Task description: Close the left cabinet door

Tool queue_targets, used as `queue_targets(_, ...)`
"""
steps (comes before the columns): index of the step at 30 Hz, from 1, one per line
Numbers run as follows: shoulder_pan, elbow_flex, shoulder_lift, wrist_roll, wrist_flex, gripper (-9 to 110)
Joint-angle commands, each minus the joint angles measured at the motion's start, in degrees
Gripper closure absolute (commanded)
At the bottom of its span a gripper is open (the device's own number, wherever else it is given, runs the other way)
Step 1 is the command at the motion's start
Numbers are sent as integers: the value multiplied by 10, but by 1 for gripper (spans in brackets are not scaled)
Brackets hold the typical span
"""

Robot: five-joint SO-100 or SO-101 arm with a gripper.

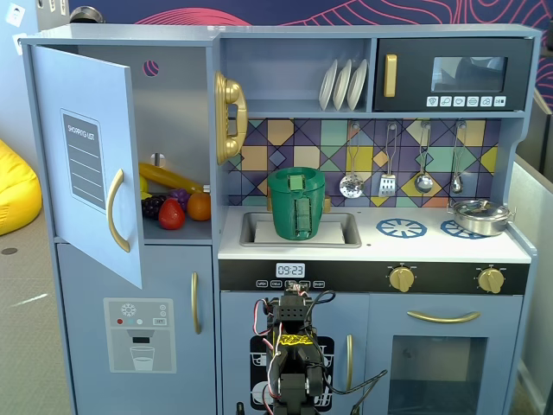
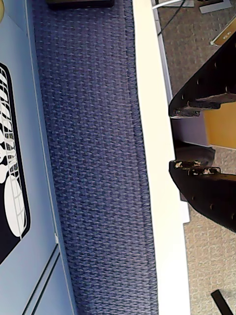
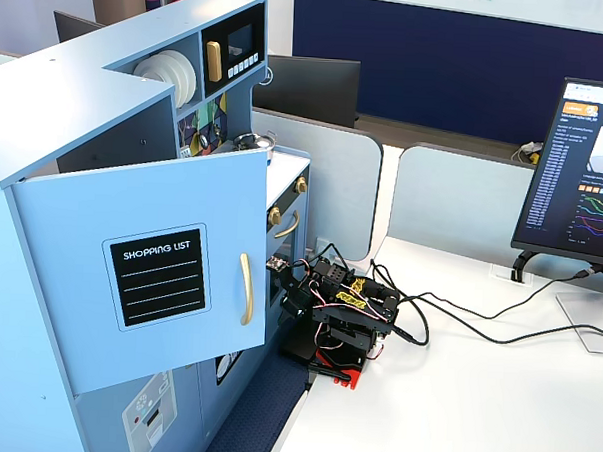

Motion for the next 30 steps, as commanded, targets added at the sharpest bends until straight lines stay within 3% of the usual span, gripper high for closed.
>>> queue_targets(1, 2, -2, -4, -6, 105, 101)
queue_targets(17, -45, -3, -4, -40, 91, 101)
queue_targets(21, -109, -5, -5, -39, 13, 101)
queue_targets(26, -254, -60, -22, 36, -54, 101)
queue_targets(30, -371, -122, -19, 33, -94, 101)
